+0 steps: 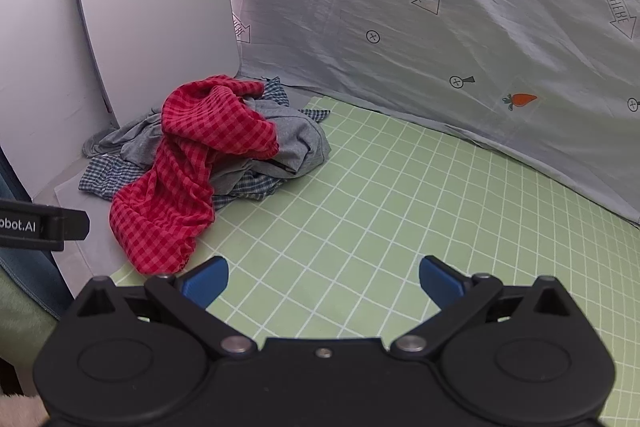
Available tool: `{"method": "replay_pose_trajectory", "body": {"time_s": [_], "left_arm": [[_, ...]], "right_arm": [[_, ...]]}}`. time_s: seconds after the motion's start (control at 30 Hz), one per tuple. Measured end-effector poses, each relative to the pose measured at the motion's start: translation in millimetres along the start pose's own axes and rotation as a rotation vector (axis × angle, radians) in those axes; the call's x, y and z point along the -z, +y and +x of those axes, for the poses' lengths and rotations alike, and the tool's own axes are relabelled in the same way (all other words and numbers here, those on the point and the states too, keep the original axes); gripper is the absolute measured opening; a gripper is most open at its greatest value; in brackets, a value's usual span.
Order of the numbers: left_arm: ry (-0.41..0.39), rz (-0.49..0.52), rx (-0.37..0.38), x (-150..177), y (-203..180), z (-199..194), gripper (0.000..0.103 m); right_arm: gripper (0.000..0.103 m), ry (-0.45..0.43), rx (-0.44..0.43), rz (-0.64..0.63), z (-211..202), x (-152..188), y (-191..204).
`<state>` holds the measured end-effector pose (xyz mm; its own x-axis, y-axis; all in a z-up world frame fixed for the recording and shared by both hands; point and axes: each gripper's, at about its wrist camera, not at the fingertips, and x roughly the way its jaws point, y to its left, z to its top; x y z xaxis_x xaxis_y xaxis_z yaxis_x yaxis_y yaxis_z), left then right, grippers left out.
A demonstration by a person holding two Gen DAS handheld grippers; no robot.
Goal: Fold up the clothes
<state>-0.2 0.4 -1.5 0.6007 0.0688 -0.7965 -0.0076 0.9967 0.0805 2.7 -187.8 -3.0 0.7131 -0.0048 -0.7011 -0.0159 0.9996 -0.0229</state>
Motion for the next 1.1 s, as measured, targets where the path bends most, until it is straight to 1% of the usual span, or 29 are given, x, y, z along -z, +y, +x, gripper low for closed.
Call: {"method": "replay_pose_trajectory", "body": {"time_s": [0.4, 0.43, 1.1], "left_arm": [[0.012, -0.037, -0.018, -4.3, -8.4, -2.6, 0.103], [0.012, -0.034, -0.017, -4.1, -7.9, -2.1, 0.103], [0.007, -0.016, -0.012, 0.1, -7.5, 0.0, 0.103]], "right_arm": [[0.103, 0.002, -0.012, -0.01, -2.1, -0.5, -8.0], [0.103, 0.002, -0.003, -0.011, -2.7, 0.8, -1.4], [0.103, 0.004, 0.0, -0.01, -1.7, 4.1, -0.3]]}}
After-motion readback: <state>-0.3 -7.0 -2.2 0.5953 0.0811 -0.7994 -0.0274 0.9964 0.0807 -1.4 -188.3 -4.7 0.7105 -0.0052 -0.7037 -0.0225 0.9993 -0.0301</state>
